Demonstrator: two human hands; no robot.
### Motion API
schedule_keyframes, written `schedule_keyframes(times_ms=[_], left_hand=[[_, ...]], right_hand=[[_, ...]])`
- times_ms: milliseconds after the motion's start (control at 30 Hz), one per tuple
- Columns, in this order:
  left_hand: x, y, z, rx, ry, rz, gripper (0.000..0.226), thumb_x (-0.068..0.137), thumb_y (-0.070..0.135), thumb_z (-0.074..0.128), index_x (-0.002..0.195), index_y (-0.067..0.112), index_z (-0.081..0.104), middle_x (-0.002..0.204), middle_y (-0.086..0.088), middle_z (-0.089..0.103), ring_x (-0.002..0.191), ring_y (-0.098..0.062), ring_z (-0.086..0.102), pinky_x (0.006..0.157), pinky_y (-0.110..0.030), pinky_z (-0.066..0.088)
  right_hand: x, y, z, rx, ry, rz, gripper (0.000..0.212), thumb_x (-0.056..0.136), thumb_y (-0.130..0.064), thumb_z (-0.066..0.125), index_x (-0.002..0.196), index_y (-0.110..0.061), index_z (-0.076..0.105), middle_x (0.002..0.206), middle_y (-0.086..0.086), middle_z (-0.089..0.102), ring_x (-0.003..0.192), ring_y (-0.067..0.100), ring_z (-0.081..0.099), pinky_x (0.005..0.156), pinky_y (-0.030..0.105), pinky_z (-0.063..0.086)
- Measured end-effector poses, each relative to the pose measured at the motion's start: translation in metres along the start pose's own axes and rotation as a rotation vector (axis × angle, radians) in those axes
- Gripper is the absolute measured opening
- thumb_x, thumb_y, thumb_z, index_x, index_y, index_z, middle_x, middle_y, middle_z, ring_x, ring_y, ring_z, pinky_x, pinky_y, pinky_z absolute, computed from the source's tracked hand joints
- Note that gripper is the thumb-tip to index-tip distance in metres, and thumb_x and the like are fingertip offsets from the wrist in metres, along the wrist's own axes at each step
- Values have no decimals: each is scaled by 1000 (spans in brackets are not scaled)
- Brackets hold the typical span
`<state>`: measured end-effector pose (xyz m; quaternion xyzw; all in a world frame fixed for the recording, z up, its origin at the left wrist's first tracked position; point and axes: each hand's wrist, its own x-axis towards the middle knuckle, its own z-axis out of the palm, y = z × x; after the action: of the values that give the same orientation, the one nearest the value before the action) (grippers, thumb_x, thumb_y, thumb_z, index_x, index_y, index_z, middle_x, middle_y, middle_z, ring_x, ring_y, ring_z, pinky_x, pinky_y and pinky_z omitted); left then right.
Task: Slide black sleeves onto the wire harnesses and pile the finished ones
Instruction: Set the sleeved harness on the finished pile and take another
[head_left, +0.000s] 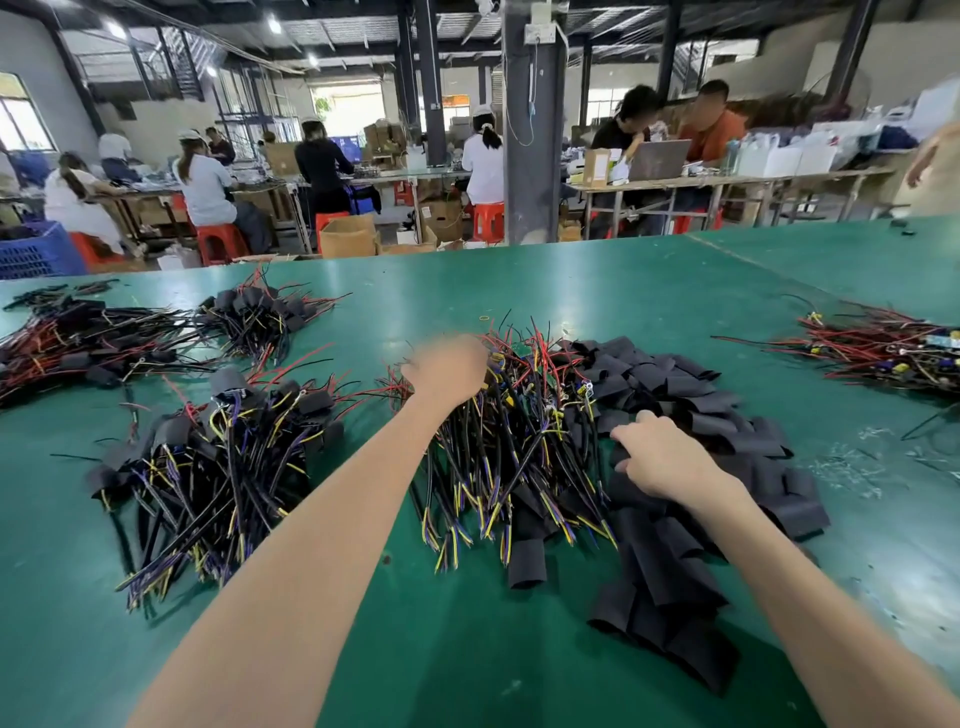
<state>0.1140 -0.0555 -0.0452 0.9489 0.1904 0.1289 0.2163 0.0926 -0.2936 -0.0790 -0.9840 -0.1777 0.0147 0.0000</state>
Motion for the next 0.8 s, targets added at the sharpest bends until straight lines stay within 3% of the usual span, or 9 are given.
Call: schedule_keyframes(times_ms=[100, 200, 400, 533, 600, 667, 733, 800], left_hand=[[1, 0, 0, -21, 29, 15, 35, 95, 28, 35, 119, 35, 60, 122, -2, 61, 120, -30, 43, 103, -52, 21], [0, 5, 1, -2, -22, 41, 47, 92, 15, 34, 130, 38, 51, 126, -1, 59, 123, -29, 43, 106, -54, 19], [0, 15, 1, -116, -27, 40, 60, 86, 3, 32, 130, 38, 51, 130, -5, 56, 125, -28, 40, 107, -53, 16], [0, 22, -4, -371, 72, 64, 38, 92, 13, 43, 119, 30, 64, 120, 4, 64, 114, -20, 53, 108, -41, 25], [-1, 27, -9, -540, 133, 110, 26, 91, 15, 54, 112, 18, 69, 114, 1, 68, 106, -19, 60, 100, -35, 42], [-6, 33, -14, -645, 218, 137, 20, 89, 14, 59, 105, 11, 71, 106, -2, 70, 95, -14, 63, 89, -26, 47], [-9, 40, -22, -736, 301, 133, 14, 86, 13, 64, 97, 10, 71, 101, -4, 70, 87, -11, 63, 87, -25, 49], [-12, 48, -32, -864, 367, 122, 8, 84, 8, 66, 90, 12, 69, 96, -6, 70, 81, -14, 65, 87, -32, 52]], right_hand=[[-3, -4, 1, -59, 29, -3, 27, 95, -19, 47, 120, -9, 48, 119, 12, 43, 116, 32, 42, 83, 39, 42], [-4, -6, 1, -60, 54, 2, 23, 96, -16, 43, 118, -10, 47, 118, 12, 45, 113, 31, 44, 74, 37, 38], [-4, -8, 1, -3, 161, 11, 31, 96, -20, 44, 127, -14, 44, 118, 11, 46, 111, 30, 46, 71, 34, 36], [-4, -9, 0, 39, 220, -2, 30, 97, -21, 43, 126, -15, 43, 116, 11, 46, 108, 30, 47, 72, 33, 40], [-4, -10, 0, 56, 250, -8, 29, 97, -21, 43, 125, -14, 43, 114, 11, 45, 106, 30, 47, 70, 33, 38], [-4, -10, 0, 72, 276, -11, 30, 97, -21, 43, 126, -14, 43, 113, 11, 45, 104, 30, 48, 69, 32, 37], [-3, -11, 0, 101, 301, -7, 31, 96, -20, 45, 127, -15, 43, 115, 11, 45, 105, 31, 47, 69, 33, 36], [-2, -11, 1, 155, 328, -6, 35, 95, -19, 47, 129, -15, 43, 118, 12, 45, 107, 32, 46, 70, 33, 35]])
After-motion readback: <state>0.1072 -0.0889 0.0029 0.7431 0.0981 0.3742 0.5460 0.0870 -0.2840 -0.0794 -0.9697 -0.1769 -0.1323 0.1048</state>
